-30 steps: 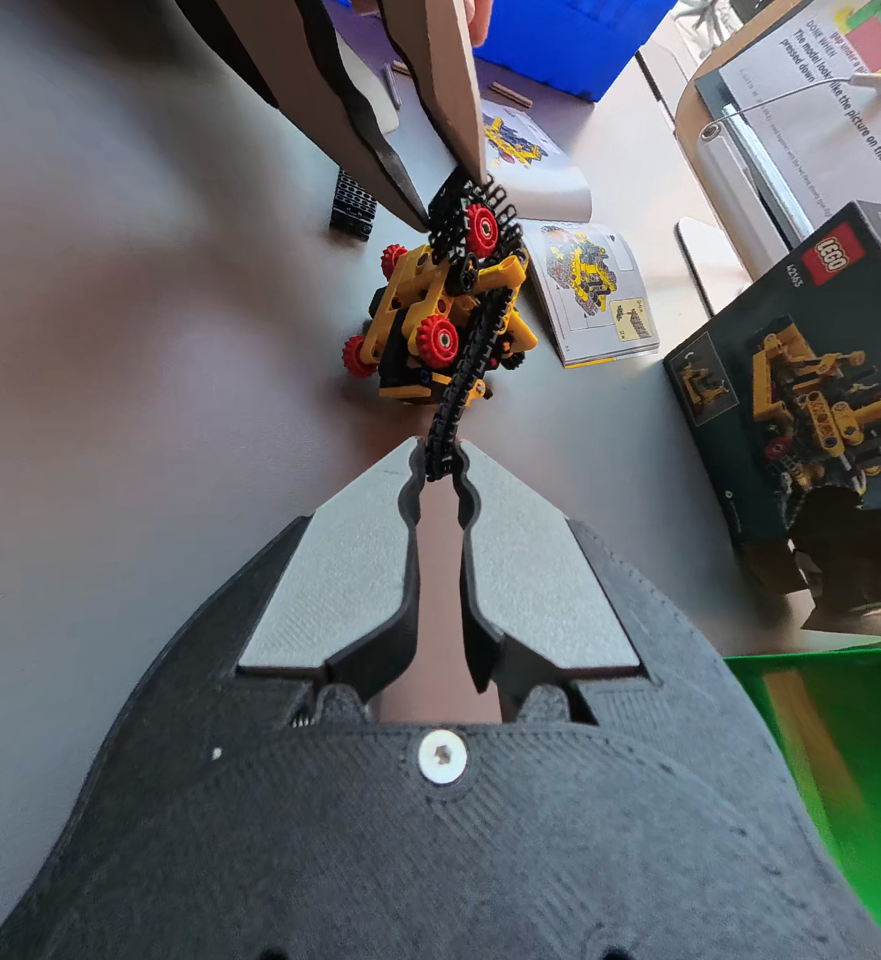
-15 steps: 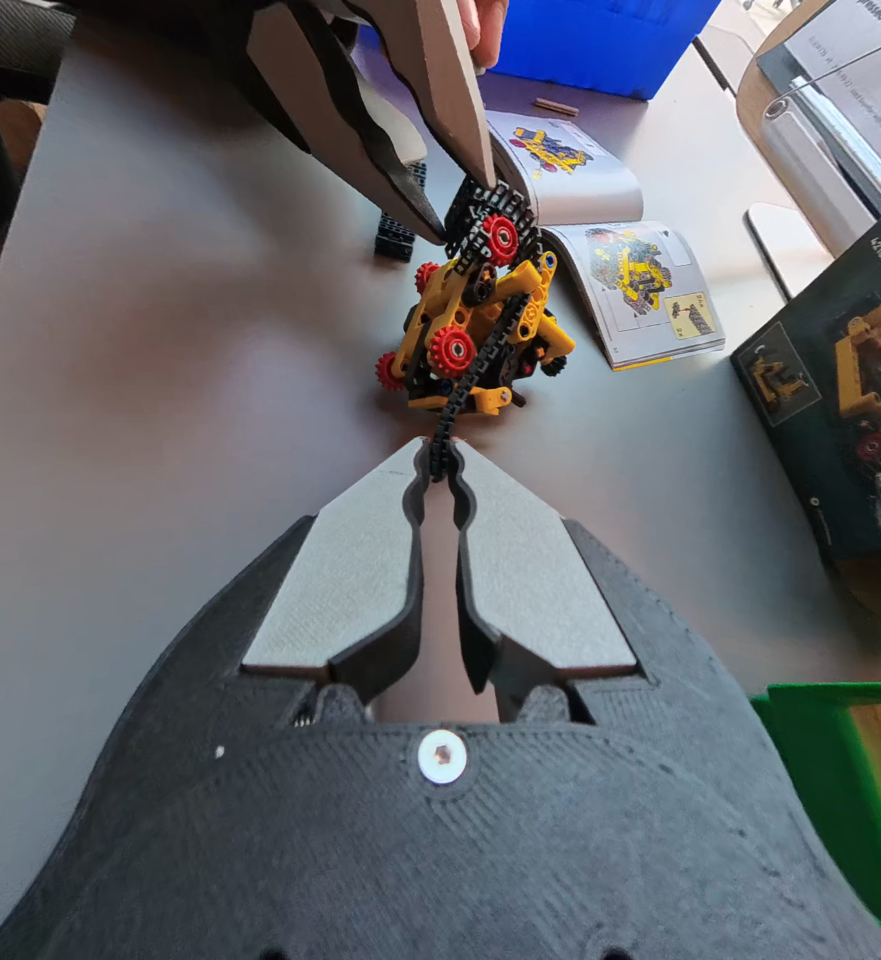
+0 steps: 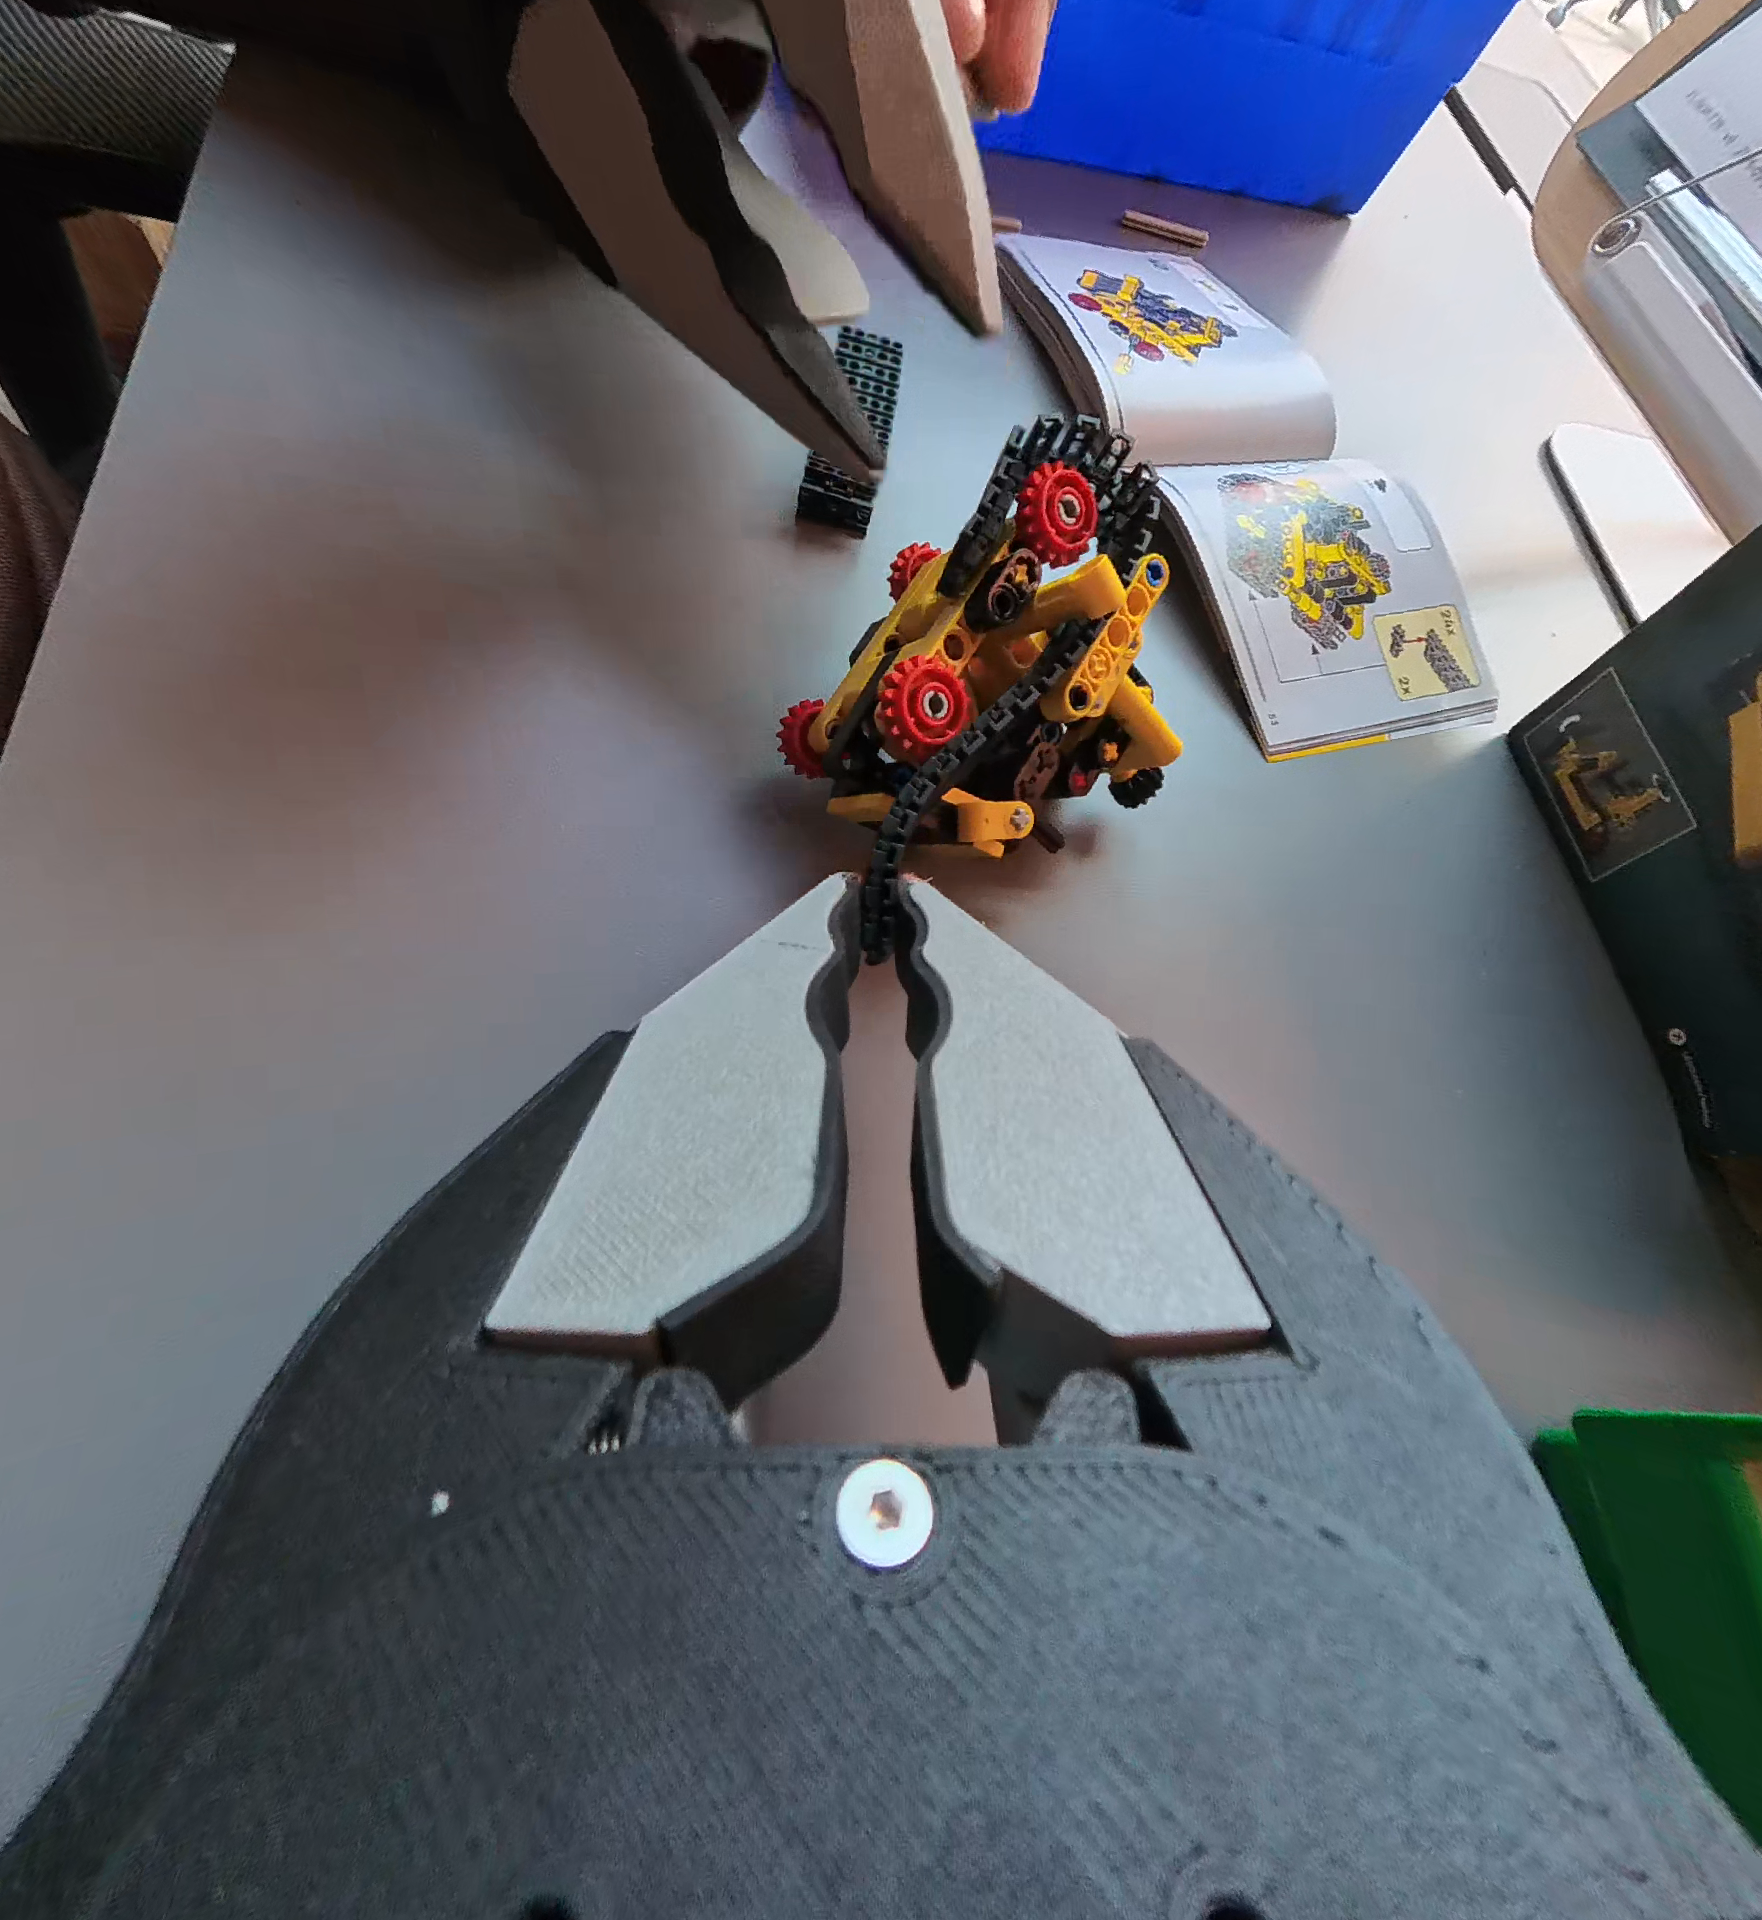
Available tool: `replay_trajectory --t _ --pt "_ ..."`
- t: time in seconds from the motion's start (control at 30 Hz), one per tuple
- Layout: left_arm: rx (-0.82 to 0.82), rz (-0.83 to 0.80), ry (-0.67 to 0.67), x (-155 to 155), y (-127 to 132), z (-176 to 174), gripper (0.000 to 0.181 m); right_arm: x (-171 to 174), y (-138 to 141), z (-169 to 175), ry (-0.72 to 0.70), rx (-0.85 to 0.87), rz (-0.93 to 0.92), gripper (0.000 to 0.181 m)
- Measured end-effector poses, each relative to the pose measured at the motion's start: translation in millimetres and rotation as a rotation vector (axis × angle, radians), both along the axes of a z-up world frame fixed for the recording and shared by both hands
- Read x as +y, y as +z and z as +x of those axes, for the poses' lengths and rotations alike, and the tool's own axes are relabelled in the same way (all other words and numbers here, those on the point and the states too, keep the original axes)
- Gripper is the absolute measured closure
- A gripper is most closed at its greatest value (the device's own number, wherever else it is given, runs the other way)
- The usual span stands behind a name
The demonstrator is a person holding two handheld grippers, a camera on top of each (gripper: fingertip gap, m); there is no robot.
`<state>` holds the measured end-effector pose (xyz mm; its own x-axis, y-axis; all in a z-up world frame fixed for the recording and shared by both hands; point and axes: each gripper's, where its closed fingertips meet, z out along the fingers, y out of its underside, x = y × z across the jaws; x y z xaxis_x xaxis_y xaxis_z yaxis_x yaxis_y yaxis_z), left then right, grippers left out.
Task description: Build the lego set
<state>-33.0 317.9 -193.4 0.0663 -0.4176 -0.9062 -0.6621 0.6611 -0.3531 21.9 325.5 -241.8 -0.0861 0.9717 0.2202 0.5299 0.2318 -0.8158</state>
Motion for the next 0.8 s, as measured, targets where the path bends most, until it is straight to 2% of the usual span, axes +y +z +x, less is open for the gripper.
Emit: replay_trajectory --t 0.1,0.17,0.27,0.43,0.63,0.8 --pt "-0.118 -0.105 -0.031 -2 24 -4 0.156 0 1 0 0.001 0.003 0.004 0.179" --pt "-0.167 -0.258 0.015 9 30 -11 0.146 0 1 0 0.001 0.005 0.005 0.179" --pt "-0.13 -0.503 0.113 28 14 -20 0.134 0 1 0 0.001 0.005 0.01 0.179" --pt "-0.088 -0.8 0.096 31 -14 -12 0.129 1 1 1 -0.001 0.006 0.011 0.178" --pt "-0.053 -0.861 0.085 36 -26 -7 0.127 0 1 1 0.002 0.001 0.011 0.178" --pt "-0.083 -0.925 0.012 27 -24 1 0.137 -1 1 1 0.006 -0.003 0.017 0.178"
